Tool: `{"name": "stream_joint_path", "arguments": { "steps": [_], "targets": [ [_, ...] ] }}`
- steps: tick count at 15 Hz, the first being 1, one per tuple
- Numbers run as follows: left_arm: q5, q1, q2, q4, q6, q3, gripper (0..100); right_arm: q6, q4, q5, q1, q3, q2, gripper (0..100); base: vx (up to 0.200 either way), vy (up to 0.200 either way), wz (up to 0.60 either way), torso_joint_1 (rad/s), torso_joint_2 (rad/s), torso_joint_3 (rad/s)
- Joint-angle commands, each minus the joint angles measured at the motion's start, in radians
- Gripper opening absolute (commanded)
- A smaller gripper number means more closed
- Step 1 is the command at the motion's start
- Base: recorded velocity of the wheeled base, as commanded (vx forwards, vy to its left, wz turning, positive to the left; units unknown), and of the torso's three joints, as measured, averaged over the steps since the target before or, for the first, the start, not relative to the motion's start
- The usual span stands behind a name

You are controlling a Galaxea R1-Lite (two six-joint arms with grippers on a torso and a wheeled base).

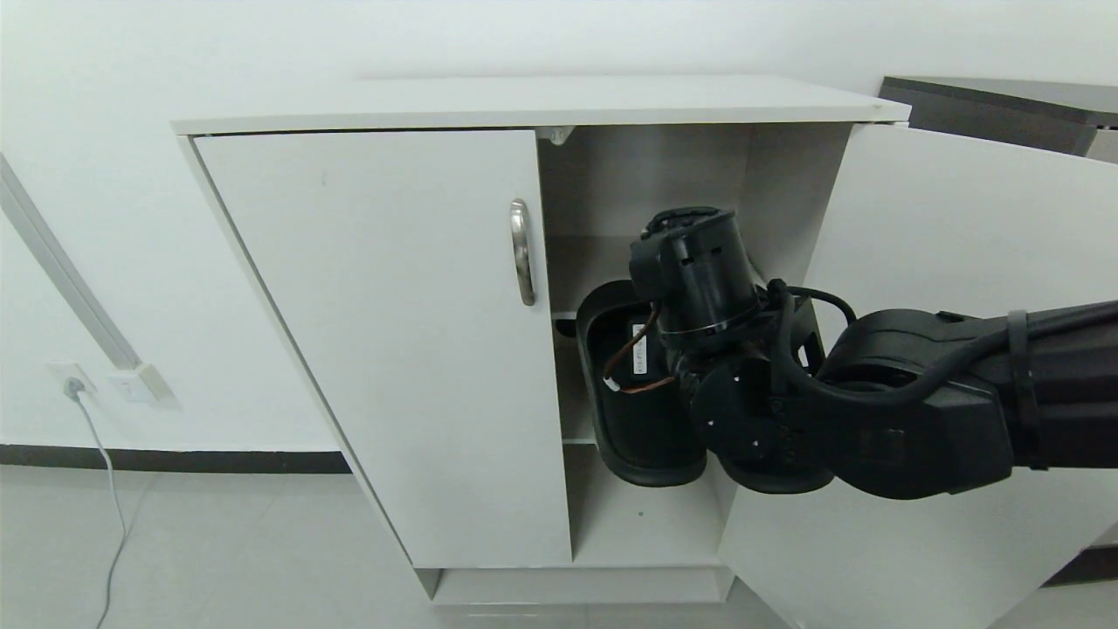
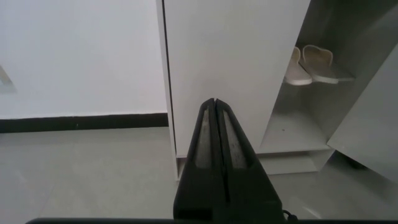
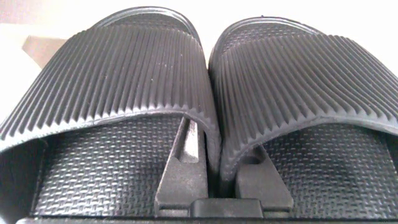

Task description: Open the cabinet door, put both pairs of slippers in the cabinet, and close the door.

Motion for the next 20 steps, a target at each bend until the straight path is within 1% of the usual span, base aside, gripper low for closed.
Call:
{"name": "stream_joint_path", "arguments": {
  "steps": [1, 4, 8, 13, 15, 17, 20],
  "targets": [
    [-0.001, 0.0, 0.001, 0.0, 0.001, 0.0, 0, 0.0, 0.001, 0.0, -0.001, 0.0, 0.001, 0, 0.2, 0.0, 0.0, 0.002, 0.0, 0.002],
    [-0.001, 0.0, 0.001, 0.0, 0.001, 0.0, 0, 0.0, 0.001, -0.001, -0.001, -0.013, 0.012, 0, 0.2, 0.0, 0.0, 0.012, 0.0, 0.002],
    [0.001, 0.0, 0.001, 0.0, 0.001, 0.0, 0, -0.008, -0.052, -0.009, -0.008, -0.017, 0.038, 0, 0.0, 0.0, 0.0, 0.0, 0.0, 0.0],
    [0.004, 0.0, 0.001, 0.0, -0.002, 0.0, 0, -0.011, -0.051, -0.001, -0.045, -0.066, 0.099, 0, 0.0, 0.0, 0.0, 0.0, 0.0, 0.0],
    [0.004, 0.0, 0.001, 0.0, -0.002, 0.0, 0, -0.023, -0.046, 0.006, -0.065, -0.11, 0.127, 0, 0.0, 0.0, 0.0, 0.0, 0.0, 0.0],
    [0.004, 0.0, 0.001, 0.0, -0.004, 0.0, 0, -0.028, -0.039, 0.042, -0.088, -0.17, 0.165, 0, 0.0, 0.0, 0.0, 0.0, 0.0, 0.0],
    [0.005, 0.0, 0.001, 0.0, -0.005, 0.0, 0, -0.031, 0.026, 0.057, -0.126, -0.299, 0.237, 0, 0.0, 0.0, 0.0, 0.0, 0.0, 0.0]
  ]
}}
